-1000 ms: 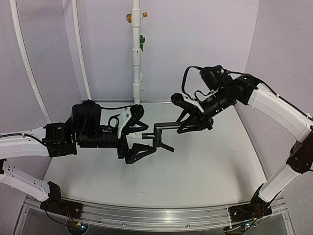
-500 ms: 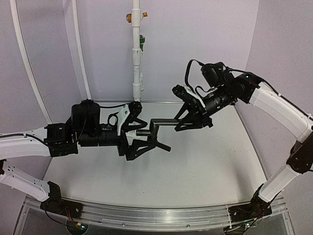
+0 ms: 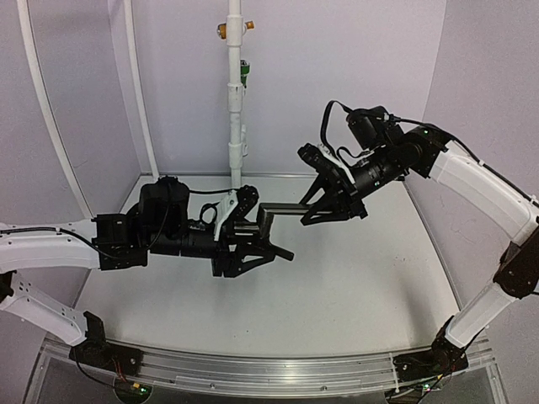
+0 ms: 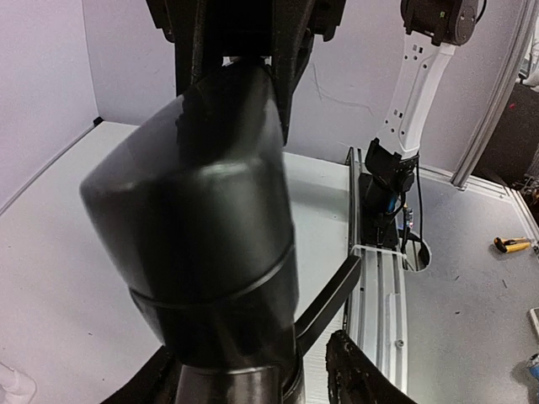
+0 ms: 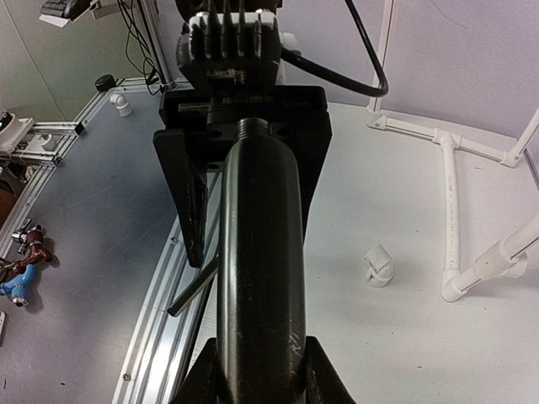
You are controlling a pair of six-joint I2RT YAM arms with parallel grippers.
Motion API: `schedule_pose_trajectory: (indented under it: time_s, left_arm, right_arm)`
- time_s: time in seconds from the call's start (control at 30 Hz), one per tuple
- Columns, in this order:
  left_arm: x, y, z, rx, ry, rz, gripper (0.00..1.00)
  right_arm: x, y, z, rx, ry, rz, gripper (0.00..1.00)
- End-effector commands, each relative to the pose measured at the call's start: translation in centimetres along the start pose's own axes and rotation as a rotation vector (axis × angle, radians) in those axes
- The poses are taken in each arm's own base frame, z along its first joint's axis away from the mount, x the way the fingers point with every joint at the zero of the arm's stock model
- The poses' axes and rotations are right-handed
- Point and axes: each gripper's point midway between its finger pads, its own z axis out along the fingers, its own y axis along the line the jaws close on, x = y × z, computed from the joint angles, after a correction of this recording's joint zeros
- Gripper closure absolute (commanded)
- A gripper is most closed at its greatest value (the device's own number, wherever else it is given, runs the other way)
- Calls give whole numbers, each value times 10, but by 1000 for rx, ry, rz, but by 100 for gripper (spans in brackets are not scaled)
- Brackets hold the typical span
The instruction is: Install the water faucets
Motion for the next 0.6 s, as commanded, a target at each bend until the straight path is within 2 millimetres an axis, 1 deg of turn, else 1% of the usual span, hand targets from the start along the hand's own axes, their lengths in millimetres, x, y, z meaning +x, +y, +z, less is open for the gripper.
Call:
schedule_pose_trajectory:
  time_s: [0.0,0.07,0.2,0.33,0.47,0.57]
  left_arm:
    - [-39,-3,-5,20,-96,19,50]
    - [-42,-3,-6,20,-106,11,51]
    - [-45,-2,-3,17,-107,-7,43]
    - [-46,-1,-1,17,-108,-1,43]
    - [-47,-1,0,17,-116,6,48]
    - [-49,-2,0,22,-123,11,58]
  right_arm:
    - [-43,14,-20,-3,-122,-110,100]
    - [-43,15,-20,-10,-123,-106,100]
    - [-41,16,-17,-21,-124,-100,100]
    - [-40,16,-16,-27,-124,-95,100]
    - [-40,18,-15,-33,-125,-93,100]
    - [-38,18,-15,-36,-124,-88,100]
